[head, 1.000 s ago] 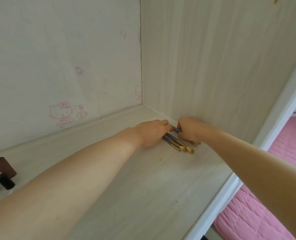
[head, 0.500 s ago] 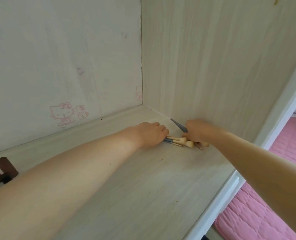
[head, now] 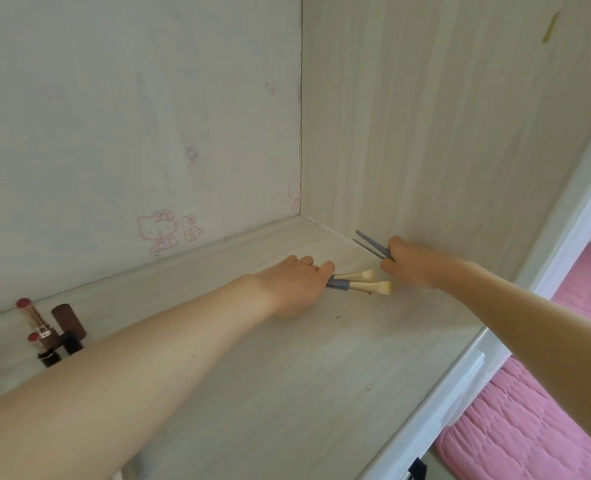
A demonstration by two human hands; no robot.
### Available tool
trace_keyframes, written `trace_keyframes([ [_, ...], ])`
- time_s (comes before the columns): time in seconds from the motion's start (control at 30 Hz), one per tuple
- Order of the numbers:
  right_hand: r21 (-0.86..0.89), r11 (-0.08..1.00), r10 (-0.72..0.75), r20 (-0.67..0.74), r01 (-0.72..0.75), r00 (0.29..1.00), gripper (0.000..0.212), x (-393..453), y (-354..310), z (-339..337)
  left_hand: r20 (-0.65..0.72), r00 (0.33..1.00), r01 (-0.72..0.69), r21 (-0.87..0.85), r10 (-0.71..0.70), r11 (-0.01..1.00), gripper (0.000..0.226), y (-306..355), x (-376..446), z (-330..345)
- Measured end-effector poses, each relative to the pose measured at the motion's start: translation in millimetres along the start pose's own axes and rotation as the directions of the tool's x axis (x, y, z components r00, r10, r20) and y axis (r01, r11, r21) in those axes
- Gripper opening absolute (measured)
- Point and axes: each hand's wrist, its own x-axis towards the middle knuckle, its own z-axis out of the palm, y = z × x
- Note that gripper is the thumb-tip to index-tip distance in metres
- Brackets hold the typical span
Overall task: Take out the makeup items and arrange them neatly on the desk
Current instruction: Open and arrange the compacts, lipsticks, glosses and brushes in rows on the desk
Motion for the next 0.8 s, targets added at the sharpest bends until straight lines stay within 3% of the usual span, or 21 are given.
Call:
trace_keyframes([
  [0.13,0.287,0.958,-0.041,0.063,0.021,0.997,0.010,-8.6,-6.9,-1.7,-0.007,0.998,0.064,-0.121,-0.066,0.991,0.027,-3.6,-24.3,-7.3],
  [0.3,0.530,0.843,-0.114,0.017,0.088,0.993,0.018,-34.6,-22.3,-7.0,-0.074,0.990,0.098,-0.231,-0.118,0.968,0.009,-11.4,-69.5,-13.6],
  [0.5,0.679,0.725,-0.154,-0.008,0.118,0.988,0.019,-72.8,-63.3,-5.3,-0.193,0.958,0.131,-0.361,-0.211,0.923,0.016,-12.4,-145.0,-17.6],
  [0.63,0.749,0.645,-0.269,0.037,0.151,0.962,0.018,-101.1,-102.7,3.9,-0.231,0.930,0.175,-0.407,-0.286,0.897,0.017,-13.6,-208.2,-16.1],
  [0.8,0.748,0.625,-0.420,0.082,0.223,0.904,0.017,-133.4,-157.8,17.5,-0.260,0.879,0.269,-0.424,-0.400,0.865,0.019,-14.3,-290.3,-12.7],
])
